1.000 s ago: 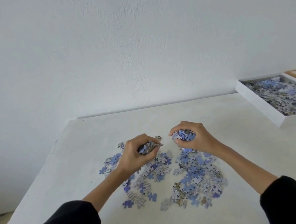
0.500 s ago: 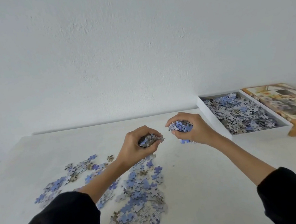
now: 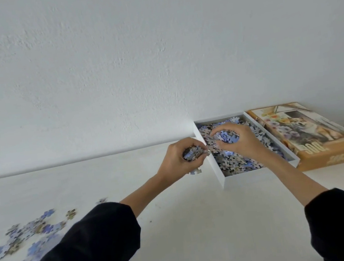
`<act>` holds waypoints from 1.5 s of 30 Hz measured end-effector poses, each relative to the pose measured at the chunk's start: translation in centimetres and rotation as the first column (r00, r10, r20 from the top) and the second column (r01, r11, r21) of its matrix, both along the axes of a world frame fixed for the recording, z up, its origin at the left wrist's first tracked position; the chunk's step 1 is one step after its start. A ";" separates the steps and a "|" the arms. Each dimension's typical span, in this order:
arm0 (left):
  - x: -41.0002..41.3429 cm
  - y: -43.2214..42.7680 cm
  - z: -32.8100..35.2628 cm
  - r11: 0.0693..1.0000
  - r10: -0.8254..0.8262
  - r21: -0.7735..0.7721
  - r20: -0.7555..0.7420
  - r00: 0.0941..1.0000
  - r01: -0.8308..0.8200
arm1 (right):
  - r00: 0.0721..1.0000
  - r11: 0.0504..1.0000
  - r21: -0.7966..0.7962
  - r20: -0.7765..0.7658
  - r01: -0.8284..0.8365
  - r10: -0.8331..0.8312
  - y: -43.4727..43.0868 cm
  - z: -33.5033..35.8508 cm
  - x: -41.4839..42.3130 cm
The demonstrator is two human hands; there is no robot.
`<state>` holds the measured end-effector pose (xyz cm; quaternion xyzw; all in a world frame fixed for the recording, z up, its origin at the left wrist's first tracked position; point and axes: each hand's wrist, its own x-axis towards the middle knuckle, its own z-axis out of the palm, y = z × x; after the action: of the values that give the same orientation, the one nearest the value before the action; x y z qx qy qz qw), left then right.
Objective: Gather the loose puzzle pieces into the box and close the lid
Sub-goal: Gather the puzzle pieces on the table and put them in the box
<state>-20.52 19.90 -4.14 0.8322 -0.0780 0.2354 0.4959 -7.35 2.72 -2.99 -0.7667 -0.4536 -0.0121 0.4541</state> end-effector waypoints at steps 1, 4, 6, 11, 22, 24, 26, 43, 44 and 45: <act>0.9 -0.6 -0.1 1.000 -0.002 -0.010 -0.009 1.000 0.002 | 1.000 1.000 -0.003 0.001 0.023 -0.023 -0.7 -0.3 0.8; 3.5 -2.3 -0.3 1.000 0.020 0.005 -0.009 1.000 -0.020 | 0.995 0.996 0.004 0.012 0.094 -0.094 -2.7 -1.2 2.8; 5.2 -3.4 -0.4 1.000 0.025 0.013 -0.002 1.000 -0.025 | 0.992 0.992 0.009 0.024 0.127 -0.127 -3.7 -1.6 3.9; 8.7 -6.2 -0.7 0.996 -0.006 0.088 0.014 1.000 0.005 | 0.984 0.983 -0.063 0.057 0.170 -0.167 -5.3 -2.6 6.5; 11.5 -7.4 -2.7 0.966 0.009 0.260 -0.026 1.000 -0.002 | 0.913 0.932 -0.027 0.213 0.362 -0.349 -5.2 -4.5 8.2; 11.3 -7.1 -2.9 0.958 0.006 0.286 -0.015 1.000 -0.001 | 0.912 0.934 -0.022 0.227 0.356 -0.342 -5.2 -4.6 8.2; 10.9 -6.9 -2.8 0.939 0.040 0.341 0.007 0.999 -0.040 | 0.918 0.938 0.000 0.203 0.347 -0.340 -5.1 -4.7 8.3; 9.4 -6.3 -3.7 0.661 0.280 0.746 -0.153 0.948 -0.075 | 0.931 0.889 -0.291 0.196 0.354 -0.307 -4.9 -5.4 8.5; 9.1 -6.4 -3.5 0.688 0.238 0.720 -0.106 0.965 -0.090 | 0.921 0.895 -0.248 0.219 0.371 -0.321 -4.9 -5.3 8.6; 8.7 -6.4 -3.4 0.714 0.181 0.696 -0.069 0.981 -0.083 | 0.914 0.898 -0.211 0.220 0.386 -0.341 -5.0 -5.3 8.6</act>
<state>-11.77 13.46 -7.53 0.9738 -0.0671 0.1690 0.1369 1.27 -2.29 -8.26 -0.8849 -0.3382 -0.1080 0.3016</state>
